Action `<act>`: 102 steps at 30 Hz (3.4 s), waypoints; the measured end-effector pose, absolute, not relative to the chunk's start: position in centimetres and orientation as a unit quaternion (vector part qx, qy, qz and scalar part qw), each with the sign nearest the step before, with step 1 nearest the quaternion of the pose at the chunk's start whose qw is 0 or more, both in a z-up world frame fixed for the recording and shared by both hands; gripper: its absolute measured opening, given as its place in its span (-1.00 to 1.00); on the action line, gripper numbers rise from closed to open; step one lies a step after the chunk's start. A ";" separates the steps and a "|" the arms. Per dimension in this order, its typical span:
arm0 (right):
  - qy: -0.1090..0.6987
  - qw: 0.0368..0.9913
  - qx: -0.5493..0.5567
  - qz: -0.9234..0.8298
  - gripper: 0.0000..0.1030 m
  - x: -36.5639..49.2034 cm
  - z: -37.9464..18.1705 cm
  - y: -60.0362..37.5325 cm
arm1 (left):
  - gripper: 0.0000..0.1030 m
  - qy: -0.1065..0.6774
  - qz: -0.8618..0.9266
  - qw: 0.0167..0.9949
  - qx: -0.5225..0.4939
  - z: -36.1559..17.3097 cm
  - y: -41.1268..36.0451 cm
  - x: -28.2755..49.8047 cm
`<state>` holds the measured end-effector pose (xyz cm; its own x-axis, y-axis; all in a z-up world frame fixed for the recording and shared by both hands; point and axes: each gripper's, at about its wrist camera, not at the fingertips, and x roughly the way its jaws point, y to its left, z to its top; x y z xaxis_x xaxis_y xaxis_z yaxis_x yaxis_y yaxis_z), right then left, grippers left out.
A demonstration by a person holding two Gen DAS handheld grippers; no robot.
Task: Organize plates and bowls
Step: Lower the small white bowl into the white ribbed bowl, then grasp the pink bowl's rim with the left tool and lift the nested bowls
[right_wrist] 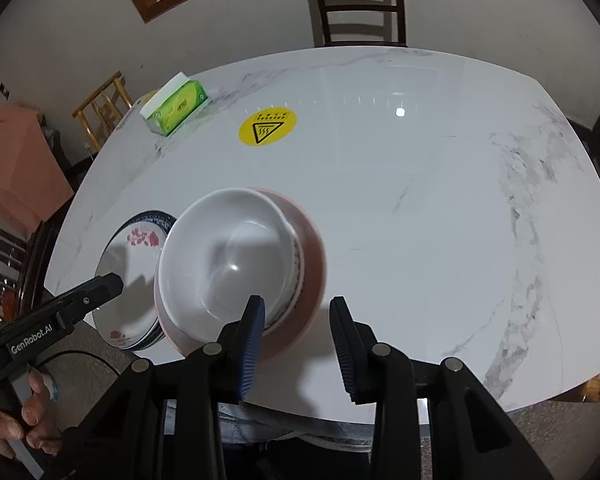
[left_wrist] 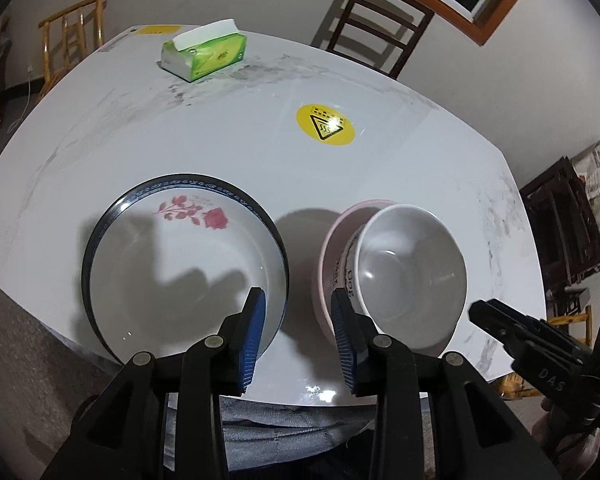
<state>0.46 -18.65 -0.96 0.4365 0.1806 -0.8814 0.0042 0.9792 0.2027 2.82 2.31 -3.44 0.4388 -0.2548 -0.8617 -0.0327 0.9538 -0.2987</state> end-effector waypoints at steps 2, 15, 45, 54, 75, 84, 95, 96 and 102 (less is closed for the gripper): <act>0.527 0.844 0.093 0.048 -0.34 0.3 -0.9 -19.2 | -0.41 0.529 -0.066 0.833 -0.147 -3.5 2.6 2.8; 0.546 0.831 0.103 0.035 -0.33 0.4 -2.7 -20.1 | -0.42 0.544 -0.076 0.819 -0.164 -4.3 1.7 3.6; 0.561 0.824 0.078 0.013 -0.34 2.5 -5.3 -19.5 | -0.59 0.571 -0.077 0.799 -0.173 -7.3 0.4 5.3; 0.557 0.827 0.080 -0.009 -0.34 2.3 -5.2 -20.6 | -0.69 0.577 -0.087 0.795 -0.164 -7.7 -0.4 5.2; 0.554 0.827 0.085 -0.040 -0.34 2.5 -6.6 -23.2 | -0.80 0.569 -0.108 0.806 -0.122 -8.8 -4.9 6.3; 0.547 0.831 0.090 -0.044 -0.34 2.6 -6.6 -23.3 | -0.80 0.549 -0.099 0.825 -0.097 -8.6 -5.6 6.1; 0.543 0.834 0.080 -0.047 -0.34 2.6 -6.4 -23.1 | -0.72 0.544 -0.095 0.829 -0.090 -8.6 -5.5 6.1; 0.544 0.834 0.080 -0.047 -0.34 2.6 -6.4 -23.1 | -0.72 0.544 -0.096 0.828 -0.090 -8.6 -5.5 6.1; 0.547 0.832 0.079 -0.049 -0.34 2.7 -6.4 -23.1 | -0.72 0.542 -0.099 0.830 -0.087 -8.7 -5.4 6.2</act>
<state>2.70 -23.12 -6.41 0.3970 0.0057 -0.9178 0.1678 0.9827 0.0787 6.19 -5.43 -8.68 0.3921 -0.2592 -0.8827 0.0700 0.9651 -0.2523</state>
